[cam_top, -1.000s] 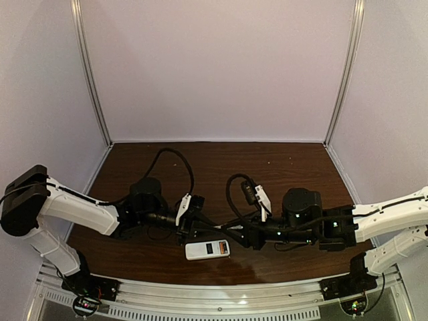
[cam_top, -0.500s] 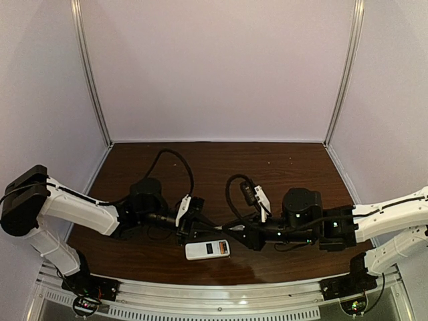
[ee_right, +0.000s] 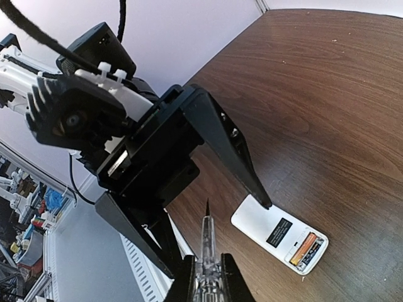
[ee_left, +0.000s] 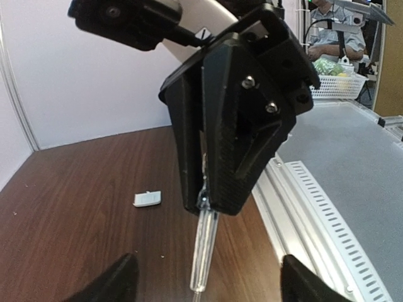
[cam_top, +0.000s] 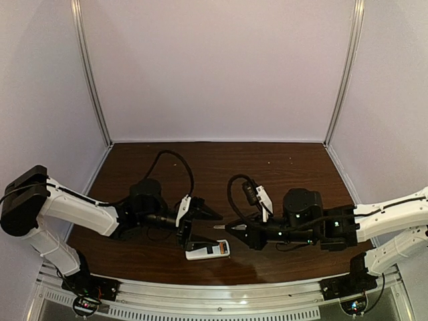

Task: Unload the batteries from the remote control

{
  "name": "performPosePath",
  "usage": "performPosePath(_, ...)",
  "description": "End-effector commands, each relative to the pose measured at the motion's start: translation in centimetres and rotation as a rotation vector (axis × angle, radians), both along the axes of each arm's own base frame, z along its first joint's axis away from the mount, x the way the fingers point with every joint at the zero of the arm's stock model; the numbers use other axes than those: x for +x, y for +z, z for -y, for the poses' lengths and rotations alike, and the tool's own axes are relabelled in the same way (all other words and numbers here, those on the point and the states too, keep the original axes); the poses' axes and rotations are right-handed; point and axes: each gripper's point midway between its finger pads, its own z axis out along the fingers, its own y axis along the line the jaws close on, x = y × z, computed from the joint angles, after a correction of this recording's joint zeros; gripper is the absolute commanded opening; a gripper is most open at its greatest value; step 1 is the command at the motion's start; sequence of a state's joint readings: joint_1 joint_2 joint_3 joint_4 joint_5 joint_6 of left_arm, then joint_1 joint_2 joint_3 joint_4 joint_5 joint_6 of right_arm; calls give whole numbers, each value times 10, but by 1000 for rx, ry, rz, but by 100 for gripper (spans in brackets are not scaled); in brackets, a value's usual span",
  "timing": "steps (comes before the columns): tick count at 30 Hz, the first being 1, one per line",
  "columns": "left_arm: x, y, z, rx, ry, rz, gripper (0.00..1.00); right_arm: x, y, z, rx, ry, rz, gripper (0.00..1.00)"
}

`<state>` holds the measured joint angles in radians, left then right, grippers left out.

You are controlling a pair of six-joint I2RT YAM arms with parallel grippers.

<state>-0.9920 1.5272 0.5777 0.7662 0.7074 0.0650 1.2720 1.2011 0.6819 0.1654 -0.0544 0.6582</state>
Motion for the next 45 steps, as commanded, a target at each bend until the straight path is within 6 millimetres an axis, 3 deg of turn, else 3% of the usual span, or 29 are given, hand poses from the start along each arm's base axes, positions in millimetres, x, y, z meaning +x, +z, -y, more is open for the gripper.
performPosePath(1,11,5,-4,-31,86,54,96,10,-2,17,-28,-81,12,0)
performPosePath(9,39,0,-13,-42,275,95,98,19,-20,37,-119,-186,-44,0)
performPosePath(14,53,-20,-10,25,338,77,97,19,-29,42,-184,-209,-76,0)
performPosePath(21,53,-61,-10,123,312,71,97,17,-39,54,-281,-238,-131,0)
performPosePath(32,40,-101,-23,225,263,-7,97,15,-45,60,-394,-242,-147,0)
performPosePath(45,25,-126,-54,239,305,-108,97,15,-51,56,-432,-221,-139,0)
